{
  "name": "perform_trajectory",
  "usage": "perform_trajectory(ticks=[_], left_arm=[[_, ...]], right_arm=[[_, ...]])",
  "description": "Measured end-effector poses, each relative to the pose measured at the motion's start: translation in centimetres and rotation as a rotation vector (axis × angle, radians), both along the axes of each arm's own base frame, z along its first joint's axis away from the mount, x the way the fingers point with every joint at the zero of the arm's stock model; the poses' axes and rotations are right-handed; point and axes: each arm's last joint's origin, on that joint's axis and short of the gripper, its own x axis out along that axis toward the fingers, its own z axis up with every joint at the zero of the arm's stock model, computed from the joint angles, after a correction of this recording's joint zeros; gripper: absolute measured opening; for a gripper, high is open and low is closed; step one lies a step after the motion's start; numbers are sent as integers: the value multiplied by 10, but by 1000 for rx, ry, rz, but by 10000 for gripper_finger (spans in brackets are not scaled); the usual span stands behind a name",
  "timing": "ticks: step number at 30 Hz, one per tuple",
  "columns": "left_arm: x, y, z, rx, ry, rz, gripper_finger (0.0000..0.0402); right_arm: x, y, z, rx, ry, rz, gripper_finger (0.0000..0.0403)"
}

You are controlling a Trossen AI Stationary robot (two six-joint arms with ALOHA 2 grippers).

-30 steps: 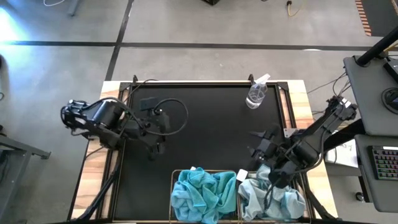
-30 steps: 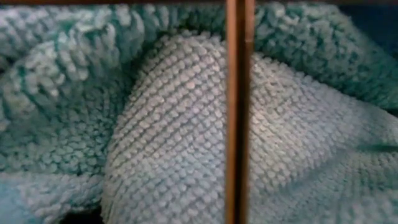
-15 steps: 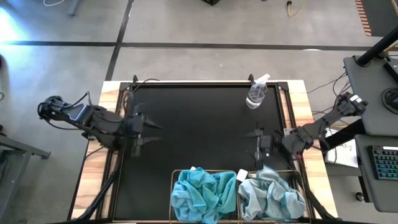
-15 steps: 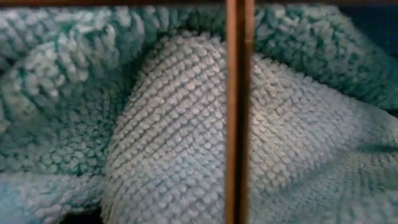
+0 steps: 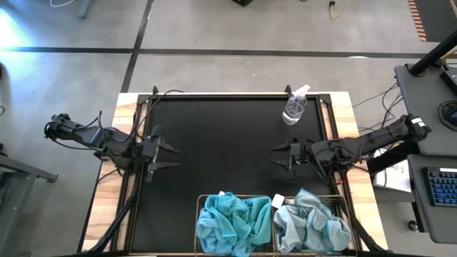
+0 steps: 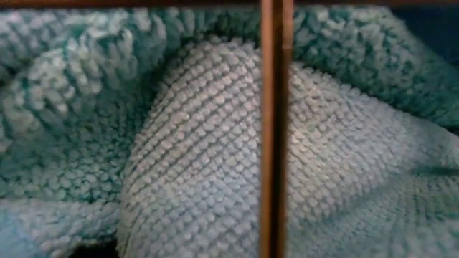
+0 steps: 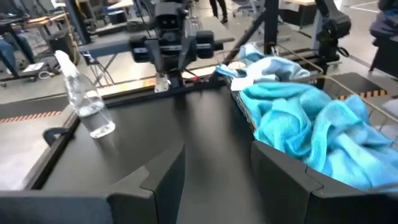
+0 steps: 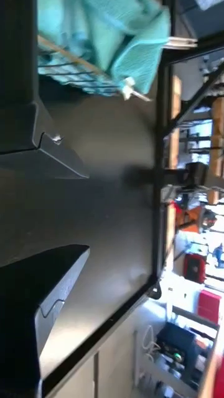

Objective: Sort microfiber towel by color & place in baskets
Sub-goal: Return to Home Position

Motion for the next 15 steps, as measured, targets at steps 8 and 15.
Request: perform_trajectory(ticks=[8,15], left_arm=[[-1,0,-38,-10,3,-5,169],[-5,2,-63,-31,-2,7,168]], right_arm=[[2,-19,-16,12,59,12,180],[1,-35,-29,29,89,11,180]])
